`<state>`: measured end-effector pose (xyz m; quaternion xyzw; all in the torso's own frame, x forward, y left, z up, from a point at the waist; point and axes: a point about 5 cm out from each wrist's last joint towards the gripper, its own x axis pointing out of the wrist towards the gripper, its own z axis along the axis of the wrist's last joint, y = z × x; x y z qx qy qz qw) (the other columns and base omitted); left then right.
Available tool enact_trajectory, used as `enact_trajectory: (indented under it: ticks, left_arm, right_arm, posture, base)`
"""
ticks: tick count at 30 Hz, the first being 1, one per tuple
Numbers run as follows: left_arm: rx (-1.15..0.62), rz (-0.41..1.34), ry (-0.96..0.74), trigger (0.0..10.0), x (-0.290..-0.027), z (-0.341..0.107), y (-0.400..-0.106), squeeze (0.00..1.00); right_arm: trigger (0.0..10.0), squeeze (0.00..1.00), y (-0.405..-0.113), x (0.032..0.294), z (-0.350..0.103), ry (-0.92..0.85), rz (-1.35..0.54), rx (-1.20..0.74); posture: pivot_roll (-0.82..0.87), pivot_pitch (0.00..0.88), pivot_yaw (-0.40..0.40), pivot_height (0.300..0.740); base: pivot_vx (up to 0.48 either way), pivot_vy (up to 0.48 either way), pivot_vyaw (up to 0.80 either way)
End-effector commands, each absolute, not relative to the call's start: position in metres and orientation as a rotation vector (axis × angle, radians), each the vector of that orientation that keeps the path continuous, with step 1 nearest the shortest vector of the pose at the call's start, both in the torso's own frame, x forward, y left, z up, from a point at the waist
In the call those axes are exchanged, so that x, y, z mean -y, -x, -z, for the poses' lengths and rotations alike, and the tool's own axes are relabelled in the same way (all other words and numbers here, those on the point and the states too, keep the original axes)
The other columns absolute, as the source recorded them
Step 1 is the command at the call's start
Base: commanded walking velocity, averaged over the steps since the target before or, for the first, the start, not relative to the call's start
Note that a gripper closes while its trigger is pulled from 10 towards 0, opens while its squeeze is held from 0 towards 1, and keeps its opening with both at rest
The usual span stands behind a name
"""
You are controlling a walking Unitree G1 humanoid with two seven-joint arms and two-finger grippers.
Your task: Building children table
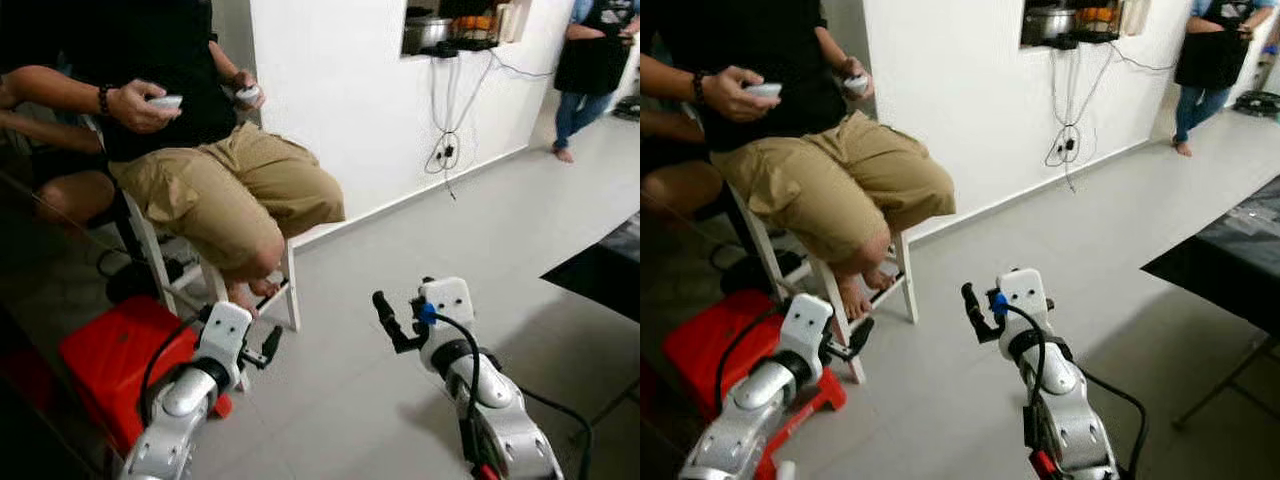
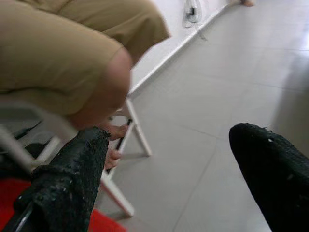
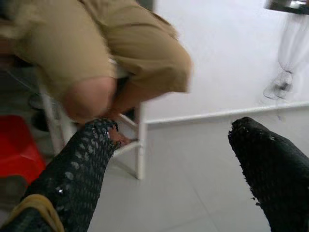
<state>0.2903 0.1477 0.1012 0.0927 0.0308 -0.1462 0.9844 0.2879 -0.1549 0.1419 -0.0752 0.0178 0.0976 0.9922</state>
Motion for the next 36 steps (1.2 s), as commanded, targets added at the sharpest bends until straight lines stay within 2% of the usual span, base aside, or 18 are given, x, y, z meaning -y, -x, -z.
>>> enact_trajectory:
  ticks: [1,23,36]
  left_arm:
    - [-0.065,0.295,-0.187,10.0,-0.150,-0.101,-0.289,0.00]
    - [-0.058,0.325,-0.175,10.0,-0.152,-0.101,-0.280,0.00]
    - [-0.032,0.352,-0.167,10.0,-0.149,-0.106,-0.282,0.00]
  right_arm:
    - [10.0,0.00,-0.287,0.154,-0.144,0.122,-0.191,-0.015]
    - [10.0,0.00,-0.279,0.174,-0.141,0.081,-0.057,-0.007]
    - [10.0,0.00,-0.278,0.174,-0.142,0.065,-0.033,0.002]
  posture:
    - [0.01,0.000,-0.014,0.740]
    - [0.01,0.000,-0.023,0.740]
    - [0.01,0.000,-0.013,0.740]
  base:
    - [0.000,0.000,0.00]
    - [0.000,0.000,0.00]
    - [0.000,0.000,0.00]
